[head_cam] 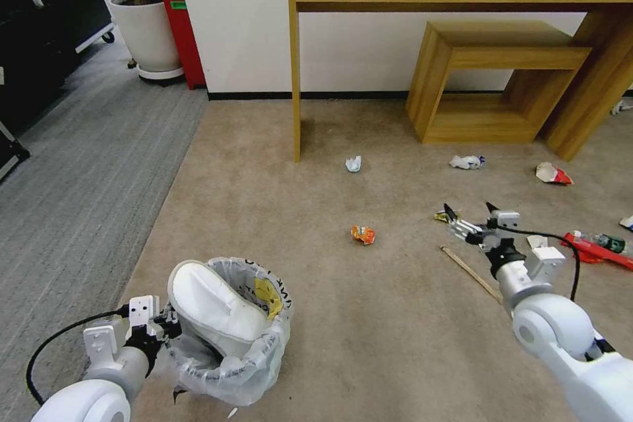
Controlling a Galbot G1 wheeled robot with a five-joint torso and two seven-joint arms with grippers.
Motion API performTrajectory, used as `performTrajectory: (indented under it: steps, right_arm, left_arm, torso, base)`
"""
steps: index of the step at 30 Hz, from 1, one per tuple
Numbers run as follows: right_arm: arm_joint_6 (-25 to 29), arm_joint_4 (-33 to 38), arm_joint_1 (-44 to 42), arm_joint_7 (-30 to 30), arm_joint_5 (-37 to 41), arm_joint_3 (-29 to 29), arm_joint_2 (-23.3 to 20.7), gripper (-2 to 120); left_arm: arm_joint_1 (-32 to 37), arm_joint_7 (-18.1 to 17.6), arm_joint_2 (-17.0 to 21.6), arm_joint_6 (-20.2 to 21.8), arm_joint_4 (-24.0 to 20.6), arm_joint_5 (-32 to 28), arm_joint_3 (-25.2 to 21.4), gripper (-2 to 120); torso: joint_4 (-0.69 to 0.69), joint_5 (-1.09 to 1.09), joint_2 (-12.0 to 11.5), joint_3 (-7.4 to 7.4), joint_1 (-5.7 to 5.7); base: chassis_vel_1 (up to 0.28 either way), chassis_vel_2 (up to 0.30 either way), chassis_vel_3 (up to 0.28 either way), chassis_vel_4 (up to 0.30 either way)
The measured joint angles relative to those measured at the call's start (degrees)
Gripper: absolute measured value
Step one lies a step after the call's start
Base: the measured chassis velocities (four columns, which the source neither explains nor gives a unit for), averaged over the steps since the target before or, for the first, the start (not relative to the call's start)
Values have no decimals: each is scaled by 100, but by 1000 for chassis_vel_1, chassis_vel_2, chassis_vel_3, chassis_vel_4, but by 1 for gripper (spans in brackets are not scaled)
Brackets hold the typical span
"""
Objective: Pick up the trash bin and place the garbage on the floor into it.
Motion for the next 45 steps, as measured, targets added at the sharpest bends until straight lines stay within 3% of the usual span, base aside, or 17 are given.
performTrajectory:
  steps: [9, 45]
  right_arm:
    - [-114, 53, -264, 107, -153, 244, 119, 100]
    - [298, -192, -257, -69, -339, 116, 294, 100]
  left_arm:
    - [22, -44, 34, -39, 13, -49, -31, 1]
    - [-11, -77, 68, 10, 97, -202, -152, 1]
  torso:
    - [0, -2, 0, 0, 0]
    - [1, -1, 0, 0, 0]
  base:
    - [0, 0, 0, 0]
    - [-35, -32, -32, -31]
